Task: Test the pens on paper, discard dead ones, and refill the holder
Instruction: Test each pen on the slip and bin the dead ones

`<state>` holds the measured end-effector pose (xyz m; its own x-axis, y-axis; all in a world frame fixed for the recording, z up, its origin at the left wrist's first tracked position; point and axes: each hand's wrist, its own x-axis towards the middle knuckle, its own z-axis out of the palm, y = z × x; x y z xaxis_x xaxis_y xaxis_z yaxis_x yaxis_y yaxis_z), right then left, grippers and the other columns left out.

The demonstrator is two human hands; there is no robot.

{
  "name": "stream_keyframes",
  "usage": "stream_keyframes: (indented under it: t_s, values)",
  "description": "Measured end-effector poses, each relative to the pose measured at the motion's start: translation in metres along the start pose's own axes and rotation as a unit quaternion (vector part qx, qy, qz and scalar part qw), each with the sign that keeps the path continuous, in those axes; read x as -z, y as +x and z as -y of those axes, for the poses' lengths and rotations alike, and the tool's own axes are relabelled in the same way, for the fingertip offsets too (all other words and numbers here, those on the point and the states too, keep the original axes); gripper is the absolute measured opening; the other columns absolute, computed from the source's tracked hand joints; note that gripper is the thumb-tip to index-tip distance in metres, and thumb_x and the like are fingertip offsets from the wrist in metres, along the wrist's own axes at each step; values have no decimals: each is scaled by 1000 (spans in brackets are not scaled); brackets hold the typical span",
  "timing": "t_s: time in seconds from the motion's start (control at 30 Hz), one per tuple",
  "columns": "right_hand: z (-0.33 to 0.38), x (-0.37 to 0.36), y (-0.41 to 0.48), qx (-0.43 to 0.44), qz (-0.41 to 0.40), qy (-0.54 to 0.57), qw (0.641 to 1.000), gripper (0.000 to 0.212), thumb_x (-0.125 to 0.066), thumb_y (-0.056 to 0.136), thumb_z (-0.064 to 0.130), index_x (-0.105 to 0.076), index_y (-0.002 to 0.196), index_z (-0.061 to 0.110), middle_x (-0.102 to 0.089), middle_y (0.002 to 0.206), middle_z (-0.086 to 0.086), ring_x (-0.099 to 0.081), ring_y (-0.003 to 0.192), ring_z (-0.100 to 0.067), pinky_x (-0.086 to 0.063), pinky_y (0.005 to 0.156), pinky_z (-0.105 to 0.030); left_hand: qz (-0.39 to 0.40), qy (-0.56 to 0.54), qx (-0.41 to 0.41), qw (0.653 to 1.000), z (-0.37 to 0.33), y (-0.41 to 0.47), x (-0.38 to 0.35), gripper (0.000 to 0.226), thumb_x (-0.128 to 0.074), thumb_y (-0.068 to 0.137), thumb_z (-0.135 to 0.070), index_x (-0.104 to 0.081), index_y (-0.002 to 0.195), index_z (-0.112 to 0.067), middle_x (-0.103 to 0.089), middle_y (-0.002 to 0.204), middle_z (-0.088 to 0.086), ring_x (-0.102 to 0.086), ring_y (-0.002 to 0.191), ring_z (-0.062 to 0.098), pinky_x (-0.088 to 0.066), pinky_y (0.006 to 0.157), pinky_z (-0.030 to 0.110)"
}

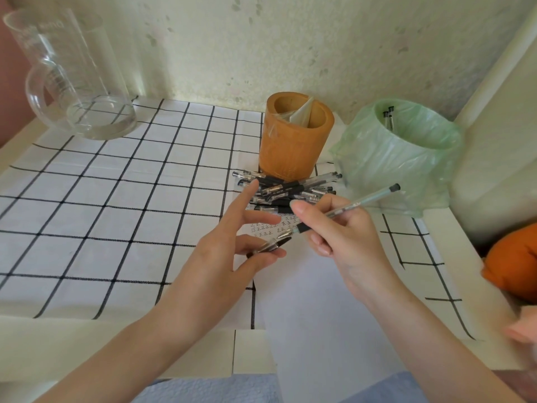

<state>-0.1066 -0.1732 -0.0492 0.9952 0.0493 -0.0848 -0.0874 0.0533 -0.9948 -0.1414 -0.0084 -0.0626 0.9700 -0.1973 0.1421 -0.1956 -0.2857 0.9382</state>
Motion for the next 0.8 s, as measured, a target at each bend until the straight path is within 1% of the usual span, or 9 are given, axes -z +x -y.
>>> stream_keyframes:
  t_s: [0.17,0.27,0.37,0.43,0.47,0.57,0.67,0.73,0.8]
  values:
    - [-1,-2,2,4,36,-50,998,29,-74,68,29,-52,53,20,-31,43,6,-25,39,-9,-22,41,-17,-6,7,-3,1000,1,0,0,78,-64,81,-9,-22,142,-33,-58,116,-18,-68,84,2,-42,81,4]
    - [-1,-3,0,-10,64,-58,996,22,-75,64,30,-58,53,21,-34,42,8,-26,38,-8,-22,40,-16,-7,15,2,1000,0,0,0,75,-67,79,-10,-28,139,-35,-58,113,-21,-67,83,0,-43,78,4]
    - [-2,-1,-1,-27,109,-37,993,16,-75,64,29,-65,61,17,-38,42,7,-28,38,-8,-21,40,-17,-14,22,43,999,-2,0,2,43,-68,79,-15,-56,118,-30,-67,98,-15,-67,76,-1,-45,69,4]
    - [-2,2,-1,-34,140,-9,990,31,-74,70,34,-68,79,5,-48,47,5,-37,41,-7,-24,42,-17,-13,34,60,998,-1,-1,5,11,-63,82,-23,-66,92,-24,-70,76,-8,-66,64,1,-45,59,7]
    - [-2,4,-2,-38,153,8,987,36,-70,75,36,-70,87,2,-53,52,3,-41,45,-7,-25,42,-17,-9,52,55,997,0,-1,7,9,-59,83,-30,-66,83,-24,-69,69,-8,-64,59,3,-44,55,8]
    - [-2,6,-4,-39,164,34,985,33,-58,88,34,-73,95,6,-57,60,1,-44,49,-8,-30,44,-16,0,114,30,993,1,-1,9,34,-43,79,-51,-60,76,-22,-62,61,-10,-54,49,8,-40,49,16]
    - [-3,6,-5,-30,146,7,989,34,-56,83,31,-72,95,4,-54,56,4,-41,47,-6,-29,44,-15,-5,177,-8,984,3,-3,9,44,-32,78,-59,-55,75,-22,-53,55,-7,-47,51,9,-36,50,23]
    - [-5,4,-7,-25,149,2,988,32,-56,82,30,-72,94,5,-52,55,6,-39,47,-6,-27,45,-15,-3,200,-10,980,4,-3,9,45,-27,77,-61,-52,75,-23,-53,57,-15,-46,54,9,-34,50,24]
    - [-7,3,-7,-26,152,5,988,30,-56,82,30,-72,92,7,-52,55,5,-38,47,-7,-27,45,-15,3,217,-7,976,5,-3,8,45,-22,75,-62,-48,74,-25,-53,65,-31,-47,55,8,-31,47,22]
